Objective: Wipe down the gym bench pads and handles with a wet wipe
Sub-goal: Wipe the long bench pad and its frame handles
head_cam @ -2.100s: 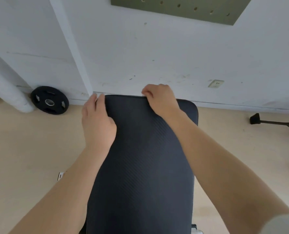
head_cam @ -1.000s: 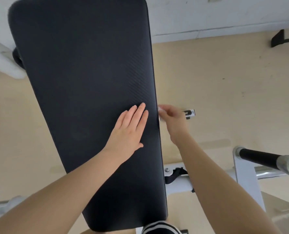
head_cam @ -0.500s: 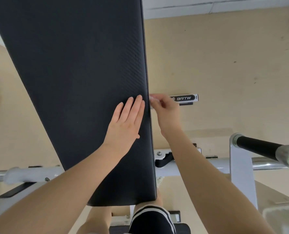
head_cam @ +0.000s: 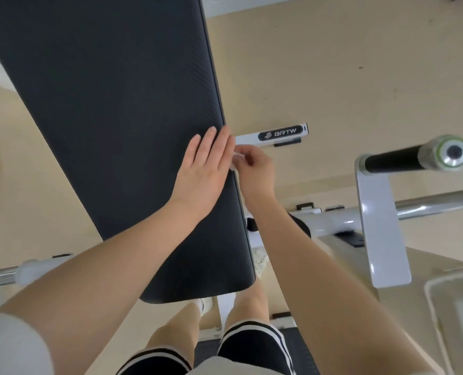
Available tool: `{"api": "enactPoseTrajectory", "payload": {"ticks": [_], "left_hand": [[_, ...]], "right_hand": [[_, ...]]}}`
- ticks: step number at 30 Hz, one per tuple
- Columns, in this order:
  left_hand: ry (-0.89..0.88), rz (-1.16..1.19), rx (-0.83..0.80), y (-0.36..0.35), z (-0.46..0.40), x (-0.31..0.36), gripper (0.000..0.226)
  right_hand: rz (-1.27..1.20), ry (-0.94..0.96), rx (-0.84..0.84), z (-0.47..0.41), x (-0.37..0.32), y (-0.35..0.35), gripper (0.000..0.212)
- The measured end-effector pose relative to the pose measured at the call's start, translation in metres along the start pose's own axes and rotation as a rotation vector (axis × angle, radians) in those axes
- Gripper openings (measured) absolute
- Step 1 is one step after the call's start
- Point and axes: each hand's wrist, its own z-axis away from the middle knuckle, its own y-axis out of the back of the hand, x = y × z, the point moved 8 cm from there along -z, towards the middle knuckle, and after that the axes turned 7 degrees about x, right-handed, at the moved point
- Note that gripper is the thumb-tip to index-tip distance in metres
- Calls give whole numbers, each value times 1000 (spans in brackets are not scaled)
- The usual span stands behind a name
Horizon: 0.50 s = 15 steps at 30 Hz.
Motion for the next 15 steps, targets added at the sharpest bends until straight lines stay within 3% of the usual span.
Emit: {"api": "enactPoseTrajectory", "payload": {"ticks": [3,6,10,15], "left_hand": [[-93,76,28,-4,26,23,81],[-165,125,0,-19,60,40,91],[-267,113,46,-34,96,67,88],[-462,112,97,-45,136,102,81]], "right_hand": [[64,-7,36,13,34,9,17],[144,-167,70,52,117,29,18],[258,-320,136,98,205,50,21],[171,-226,181,92,193,40,17]]}}
